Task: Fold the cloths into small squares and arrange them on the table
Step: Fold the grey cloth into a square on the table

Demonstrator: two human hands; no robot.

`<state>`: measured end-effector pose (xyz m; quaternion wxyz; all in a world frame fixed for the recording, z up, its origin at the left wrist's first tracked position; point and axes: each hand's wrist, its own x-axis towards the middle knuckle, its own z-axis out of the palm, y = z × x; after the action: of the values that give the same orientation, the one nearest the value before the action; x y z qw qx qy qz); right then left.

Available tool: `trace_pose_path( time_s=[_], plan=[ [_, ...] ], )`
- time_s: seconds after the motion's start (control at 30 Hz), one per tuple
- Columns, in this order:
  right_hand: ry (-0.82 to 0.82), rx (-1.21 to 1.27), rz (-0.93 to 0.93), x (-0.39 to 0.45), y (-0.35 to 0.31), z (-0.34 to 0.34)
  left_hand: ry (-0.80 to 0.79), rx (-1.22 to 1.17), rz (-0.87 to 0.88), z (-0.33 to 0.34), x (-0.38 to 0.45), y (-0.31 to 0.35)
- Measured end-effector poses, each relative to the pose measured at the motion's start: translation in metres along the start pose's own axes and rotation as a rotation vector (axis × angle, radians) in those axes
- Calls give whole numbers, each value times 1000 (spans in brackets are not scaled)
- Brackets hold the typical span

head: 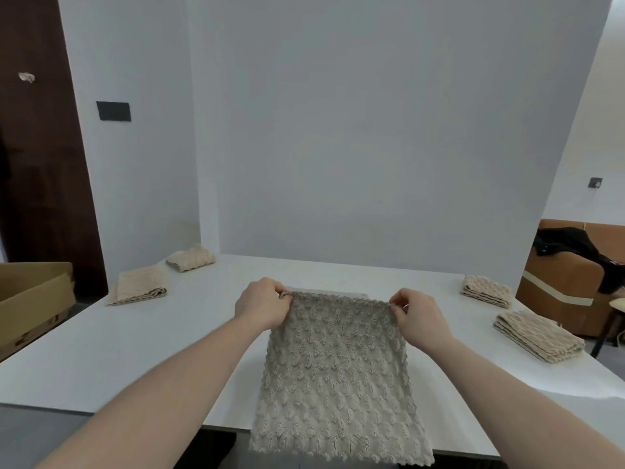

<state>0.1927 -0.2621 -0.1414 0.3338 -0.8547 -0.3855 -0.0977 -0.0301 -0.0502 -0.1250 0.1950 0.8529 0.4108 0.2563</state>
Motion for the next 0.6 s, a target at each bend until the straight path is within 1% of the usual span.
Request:
trace_pose_path(
  time_s=[0.17,0.27,0.4,0.6],
  plan=[
    [53,3,-29,5,-4,1,29,-44,6,2,4,-3],
    [49,16,-49,2,-5,0,21,-49,20,2,3,-7],
    [22,31,-70,-11,-7,-2,-17,-39,47,0,-6,-17],
    [-60,12,-149,-46,-3,-10,-62,-36,86,-7,-33,-36]
  ],
)
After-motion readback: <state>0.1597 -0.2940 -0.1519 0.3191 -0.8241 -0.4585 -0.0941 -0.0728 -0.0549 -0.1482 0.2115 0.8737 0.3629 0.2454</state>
